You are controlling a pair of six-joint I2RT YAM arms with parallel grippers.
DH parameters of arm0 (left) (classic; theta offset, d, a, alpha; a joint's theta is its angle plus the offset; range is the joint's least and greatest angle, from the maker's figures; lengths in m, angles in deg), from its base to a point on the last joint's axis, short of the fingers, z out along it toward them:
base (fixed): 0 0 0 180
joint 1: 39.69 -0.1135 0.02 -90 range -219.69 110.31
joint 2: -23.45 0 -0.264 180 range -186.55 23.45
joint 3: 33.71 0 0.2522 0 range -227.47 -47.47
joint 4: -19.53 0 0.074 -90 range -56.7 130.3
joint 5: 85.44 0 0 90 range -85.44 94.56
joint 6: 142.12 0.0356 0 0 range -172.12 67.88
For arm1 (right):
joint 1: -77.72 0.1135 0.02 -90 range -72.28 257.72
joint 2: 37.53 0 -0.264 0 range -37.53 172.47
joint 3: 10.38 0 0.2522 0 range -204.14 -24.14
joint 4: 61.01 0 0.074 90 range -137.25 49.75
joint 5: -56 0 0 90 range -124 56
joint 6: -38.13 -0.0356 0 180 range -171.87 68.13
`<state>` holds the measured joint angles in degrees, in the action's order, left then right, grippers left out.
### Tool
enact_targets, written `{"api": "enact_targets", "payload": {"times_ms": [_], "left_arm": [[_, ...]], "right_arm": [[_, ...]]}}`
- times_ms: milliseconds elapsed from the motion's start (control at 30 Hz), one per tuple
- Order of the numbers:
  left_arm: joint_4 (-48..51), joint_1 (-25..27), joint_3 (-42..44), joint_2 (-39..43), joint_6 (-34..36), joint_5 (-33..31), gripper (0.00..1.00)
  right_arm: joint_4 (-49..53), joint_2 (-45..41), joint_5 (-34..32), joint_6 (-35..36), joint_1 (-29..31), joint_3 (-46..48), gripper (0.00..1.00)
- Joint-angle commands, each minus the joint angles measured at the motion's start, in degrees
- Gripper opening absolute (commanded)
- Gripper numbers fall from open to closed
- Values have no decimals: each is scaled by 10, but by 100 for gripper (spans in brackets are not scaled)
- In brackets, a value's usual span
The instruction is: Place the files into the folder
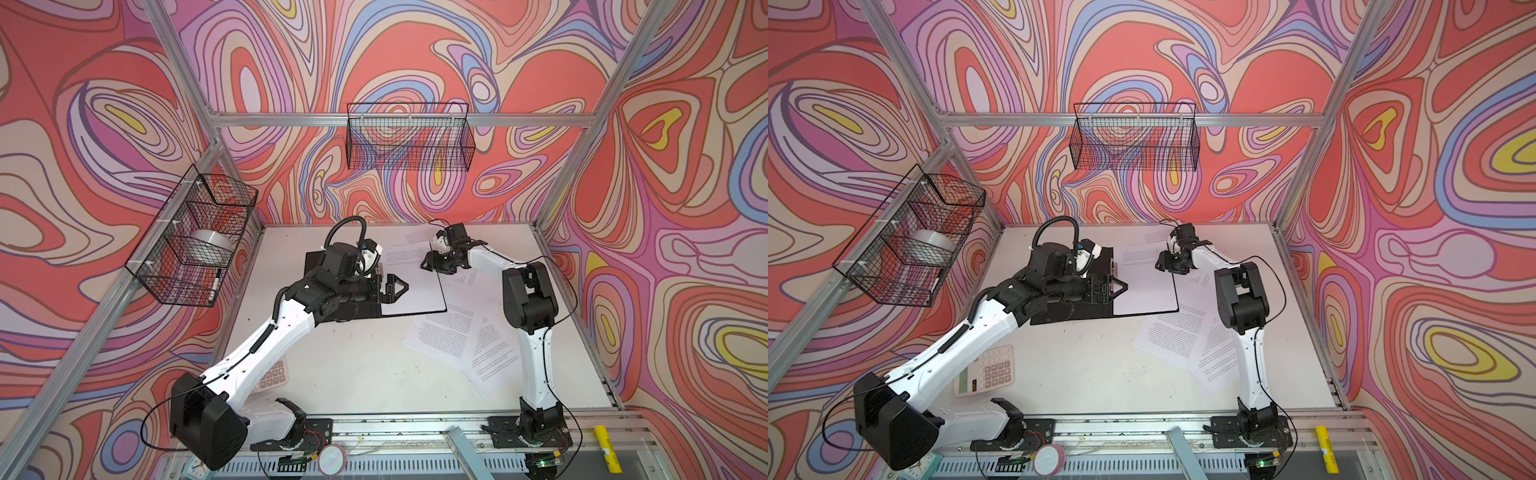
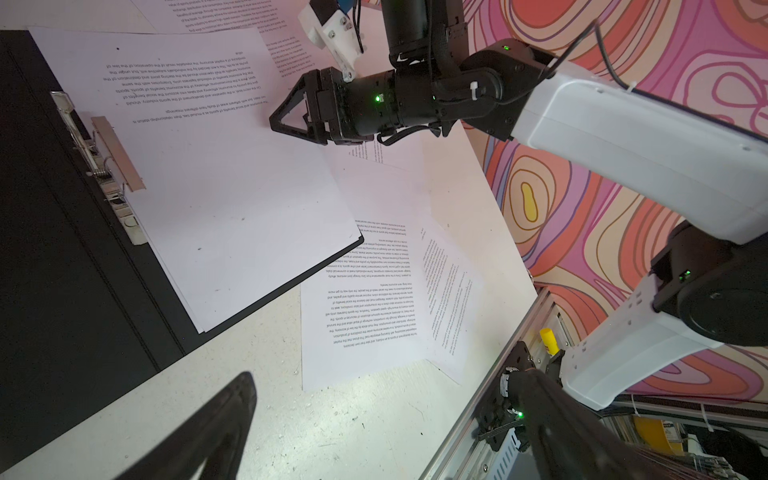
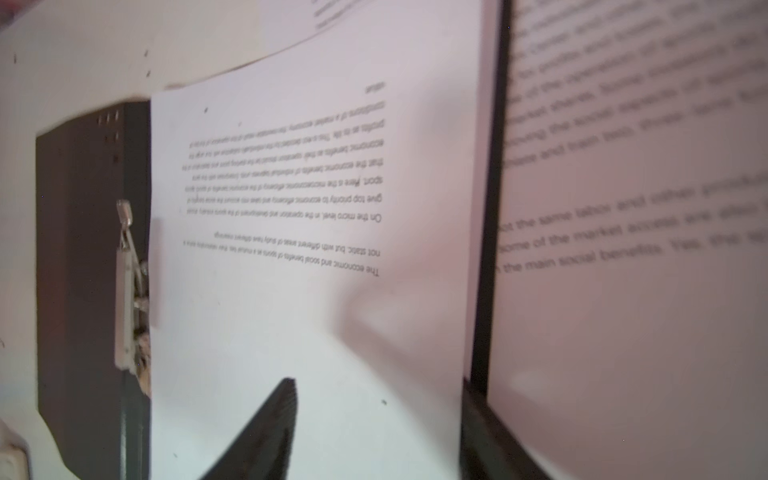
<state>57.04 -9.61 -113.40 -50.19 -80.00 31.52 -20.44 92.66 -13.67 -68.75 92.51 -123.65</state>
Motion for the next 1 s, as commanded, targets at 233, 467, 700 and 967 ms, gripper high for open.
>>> {"api": "enact_targets", "payload": {"times_ms": [233,467,700,967], "left_arm": [[-10,-4,5,-1,-7,-2,100],[-11,-5,5,-1,-7,5,100],[-27,-5,9,-8,-23,45,100],[-59,1,20,-26,-65,99,100]], "right_arm": [[41,-79,-102,-48,-25,7,96],[19,-252,-143,-124,-92,186,98],[-11,-445,-142,-180,-185,439,98],[-16,-542,-120,-195,-257,584,98]]}}
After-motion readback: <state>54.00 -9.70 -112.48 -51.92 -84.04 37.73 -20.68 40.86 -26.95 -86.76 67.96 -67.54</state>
